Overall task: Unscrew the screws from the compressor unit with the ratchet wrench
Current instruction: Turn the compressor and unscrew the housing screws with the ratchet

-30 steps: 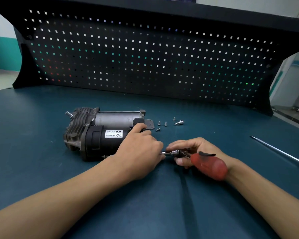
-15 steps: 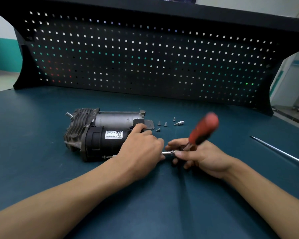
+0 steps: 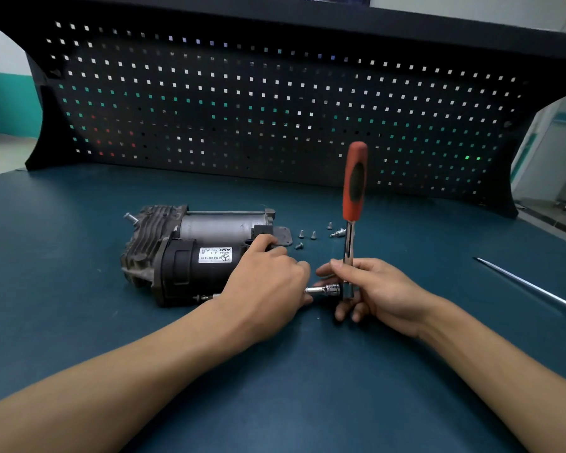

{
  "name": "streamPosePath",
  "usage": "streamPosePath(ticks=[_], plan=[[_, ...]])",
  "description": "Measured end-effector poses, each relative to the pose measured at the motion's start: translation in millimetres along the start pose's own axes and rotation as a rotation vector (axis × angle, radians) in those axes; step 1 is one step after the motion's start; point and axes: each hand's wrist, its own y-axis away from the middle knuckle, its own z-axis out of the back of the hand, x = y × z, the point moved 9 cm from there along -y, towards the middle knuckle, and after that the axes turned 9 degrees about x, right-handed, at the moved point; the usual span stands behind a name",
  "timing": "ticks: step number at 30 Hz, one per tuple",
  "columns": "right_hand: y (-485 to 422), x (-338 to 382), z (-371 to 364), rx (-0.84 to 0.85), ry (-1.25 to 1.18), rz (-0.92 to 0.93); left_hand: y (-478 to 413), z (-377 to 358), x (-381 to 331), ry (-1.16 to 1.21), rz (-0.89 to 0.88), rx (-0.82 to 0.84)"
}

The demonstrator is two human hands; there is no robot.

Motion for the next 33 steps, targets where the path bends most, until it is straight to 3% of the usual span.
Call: streamPosePath(ticks=[9,29,33], plan=[[-1,-3,7,0.017,-0.056,-0.027,2,4,1,0.022,-0.011,-0.011],[7,5,4,0.111,-0.071,0.114,6,-2,-4,-0.027,-0.044,0.061],[9,9,-1,0.142,0.059,0.162,6,-2,-4,-0.021,-0.038,0.053]])
